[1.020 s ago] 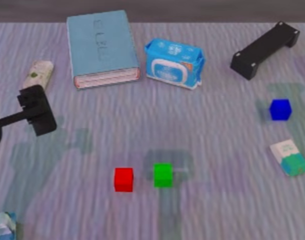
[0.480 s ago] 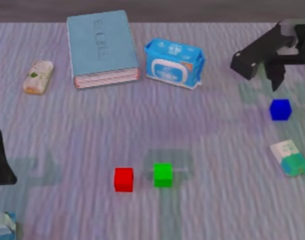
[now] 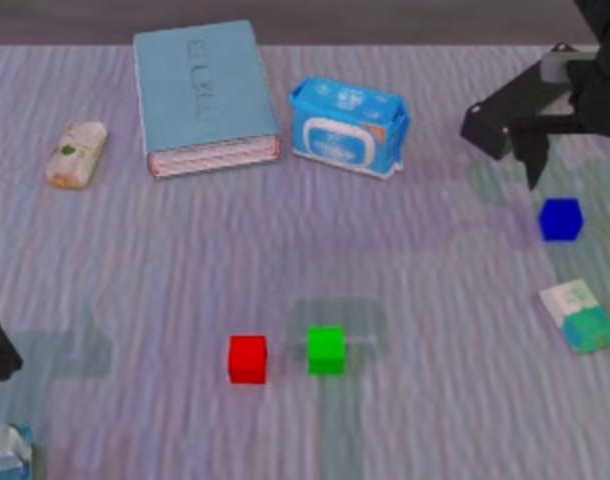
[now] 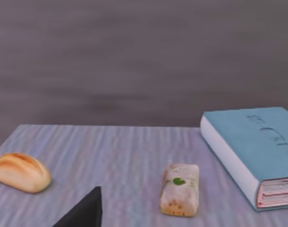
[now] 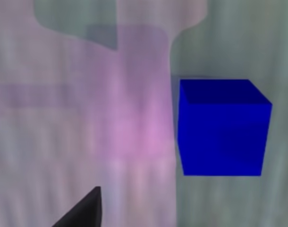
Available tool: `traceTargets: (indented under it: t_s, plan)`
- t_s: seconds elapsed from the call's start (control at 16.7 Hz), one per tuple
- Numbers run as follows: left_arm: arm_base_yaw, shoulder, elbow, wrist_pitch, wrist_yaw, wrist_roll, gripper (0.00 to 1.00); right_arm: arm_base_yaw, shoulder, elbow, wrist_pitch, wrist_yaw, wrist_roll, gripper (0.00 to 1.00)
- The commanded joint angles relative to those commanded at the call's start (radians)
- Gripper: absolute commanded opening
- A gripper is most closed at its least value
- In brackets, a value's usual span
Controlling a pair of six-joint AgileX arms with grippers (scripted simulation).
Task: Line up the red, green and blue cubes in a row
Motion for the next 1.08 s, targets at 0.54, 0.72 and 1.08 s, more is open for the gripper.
traceTargets:
  t_s: [0.54, 0.72, 1.08]
  plan:
    - [0.000, 0.000, 0.000, 0.000, 0.000, 0.000, 1.00, 0.000, 0.055, -0.134, 0.197, 0.001, 0.000, 1.00]
    - [0.000, 0.000, 0.000, 0.000, 0.000, 0.000, 1.00, 0.001, 0.080, -0.183, 0.263, 0.001, 0.002, 1.00]
    - [0.000, 0.000, 0.000, 0.000, 0.000, 0.000, 1.00, 0.001, 0.081, -0.184, 0.264, 0.001, 0.002, 0.85]
